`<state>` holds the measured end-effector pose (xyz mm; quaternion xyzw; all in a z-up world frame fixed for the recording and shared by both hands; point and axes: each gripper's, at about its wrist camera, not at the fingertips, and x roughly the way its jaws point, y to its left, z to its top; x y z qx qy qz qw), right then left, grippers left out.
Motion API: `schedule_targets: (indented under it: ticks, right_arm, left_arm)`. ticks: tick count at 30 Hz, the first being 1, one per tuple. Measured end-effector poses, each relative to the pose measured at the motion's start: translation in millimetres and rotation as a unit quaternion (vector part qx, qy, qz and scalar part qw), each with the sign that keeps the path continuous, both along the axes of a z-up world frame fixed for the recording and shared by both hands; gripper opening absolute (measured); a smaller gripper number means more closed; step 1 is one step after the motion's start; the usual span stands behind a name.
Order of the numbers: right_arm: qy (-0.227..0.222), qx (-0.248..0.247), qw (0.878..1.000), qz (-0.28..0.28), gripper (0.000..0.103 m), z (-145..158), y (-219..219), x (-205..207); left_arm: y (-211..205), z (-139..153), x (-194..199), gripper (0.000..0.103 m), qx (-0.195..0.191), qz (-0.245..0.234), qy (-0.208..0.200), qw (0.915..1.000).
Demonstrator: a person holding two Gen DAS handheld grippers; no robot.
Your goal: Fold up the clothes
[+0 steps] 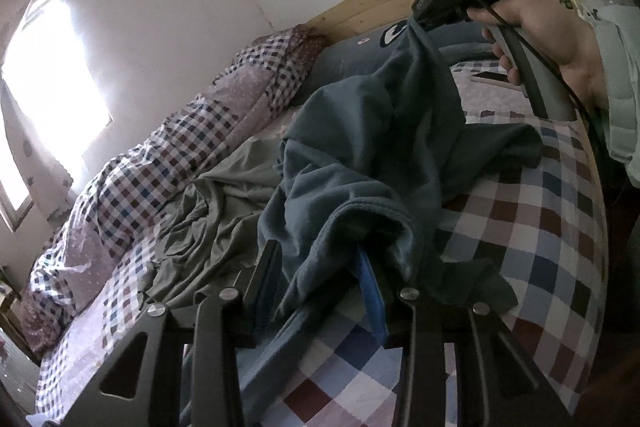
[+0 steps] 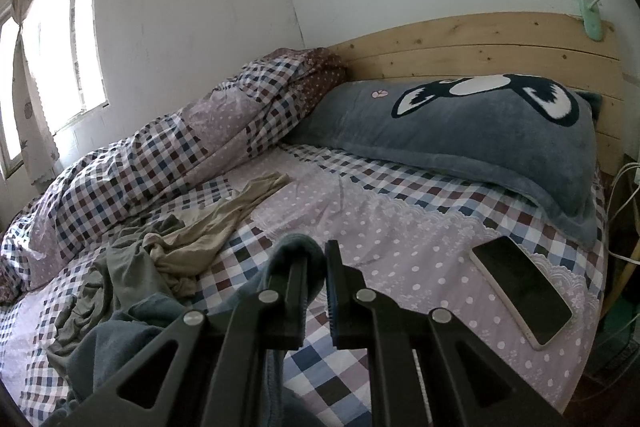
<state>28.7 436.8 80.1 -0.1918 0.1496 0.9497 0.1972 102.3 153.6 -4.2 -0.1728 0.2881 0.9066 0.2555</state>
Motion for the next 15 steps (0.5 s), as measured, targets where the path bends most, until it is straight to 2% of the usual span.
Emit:
schedule_targets:
  ticks: [2, 5, 13, 15]
  right_arm:
    - [0.0, 0.0, 1.0, 0.0, 0.007, -0.1, 0.1, 0.0]
    - [-0.001, 0.0, 1.0, 0.001, 0.007, -0.4, 0.4, -0.1]
    - [-0.003, 0.0, 1.0, 0.003, 0.007, -1.4, 1.7, -0.5]
    - [-0.004, 0.0, 1.0, 0.002, 0.007, -1.6, 2.0, -0.4]
  left_arm:
    - [0.7, -0.8, -0.3, 0.033, -0.001, -0.001, -0.002, 1.0]
    - [2.3, -1.6, -0.3, 0.029, -0.002, -0.003, -0.005, 1.0]
    - [4.6, -0.7, 1.7, 0.028, -0.01, 0.0, 0.015, 0.9998]
    - [5.5, -1.6, 2.0, 0.031, -0.016, 0.001, 0.018, 0.9997]
